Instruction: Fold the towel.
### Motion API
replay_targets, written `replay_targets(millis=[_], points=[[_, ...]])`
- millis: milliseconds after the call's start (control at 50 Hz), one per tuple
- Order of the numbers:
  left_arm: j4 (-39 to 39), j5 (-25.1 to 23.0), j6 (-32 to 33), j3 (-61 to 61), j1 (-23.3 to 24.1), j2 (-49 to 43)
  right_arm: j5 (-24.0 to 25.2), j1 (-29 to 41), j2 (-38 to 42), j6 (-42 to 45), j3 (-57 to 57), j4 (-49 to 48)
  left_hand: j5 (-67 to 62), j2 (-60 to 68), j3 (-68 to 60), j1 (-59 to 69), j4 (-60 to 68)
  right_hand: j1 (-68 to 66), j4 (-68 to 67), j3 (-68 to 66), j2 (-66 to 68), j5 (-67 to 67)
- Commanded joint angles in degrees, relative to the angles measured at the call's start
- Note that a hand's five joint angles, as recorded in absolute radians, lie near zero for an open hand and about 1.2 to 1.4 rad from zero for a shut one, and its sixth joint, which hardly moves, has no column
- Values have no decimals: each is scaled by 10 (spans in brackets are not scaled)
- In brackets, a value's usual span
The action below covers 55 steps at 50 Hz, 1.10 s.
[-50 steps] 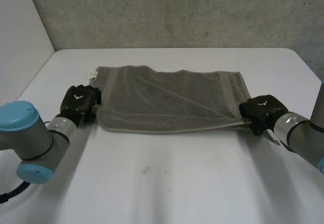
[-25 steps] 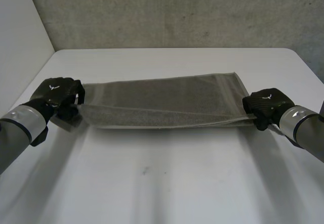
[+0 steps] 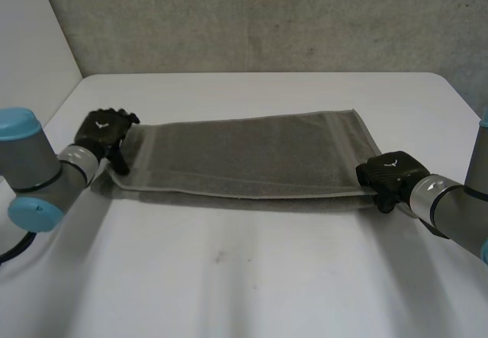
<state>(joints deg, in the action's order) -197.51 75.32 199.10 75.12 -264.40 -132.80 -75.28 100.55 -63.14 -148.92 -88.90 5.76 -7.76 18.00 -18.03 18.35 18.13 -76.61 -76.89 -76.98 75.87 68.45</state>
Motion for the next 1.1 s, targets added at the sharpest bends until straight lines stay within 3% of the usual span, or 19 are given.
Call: replay_targets(millis=[20, 200, 320, 500, 700, 860, 1020, 1080, 1100], points=[[4, 11, -5, 88, -1, 99, 0, 1, 2, 0, -1, 0, -27, 25, -24, 21, 23, -34, -31, -30, 41, 15], [1, 10, 1, 224, 5, 206, 0, 1, 3, 0, -3, -1, -89, 87, -87, 83, 86, -34, -31, -30, 41, 15], [-4, 7, 23, 254, 5, 208, 1, 2, 7, 0, -3, -1, -81, 79, -78, 75, 77, -34, -31, -30, 41, 15], [-3, -37, 118, 260, 5, 186, 0, 2, 13, 1, -5, -1, -76, 73, -73, 70, 72, -34, -31, -30, 41, 15], [-10, -40, 125, 307, 6, 232, 0, 2, 14, 1, -7, -3, -81, 79, -78, 75, 77, -34, -31, -30, 41, 15], [-84, -40, 127, 299, 3, 199, -1, 2, 20, 13, -8, -3, -89, 87, -87, 84, 86, -34, -31, -30, 41, 15], [-123, -40, 127, 261, 3, 136, -2, 2, 20, 16, -10, -2, -148, 146, -146, 142, 145, -34, -31, -30, 41, 15], [-124, -40, 126, 246, 3, 120, -3, 2, 20, 16, -10, -3, -234, 232, -231, 228, 230, -34, -31, -30, 41, 15], [-124, -40, 126, 240, 3, 116, -3, 2, 20, 16, -10, -2, -331, 328, -328, 325, 327, -34, -31, -30, 41, 15]])
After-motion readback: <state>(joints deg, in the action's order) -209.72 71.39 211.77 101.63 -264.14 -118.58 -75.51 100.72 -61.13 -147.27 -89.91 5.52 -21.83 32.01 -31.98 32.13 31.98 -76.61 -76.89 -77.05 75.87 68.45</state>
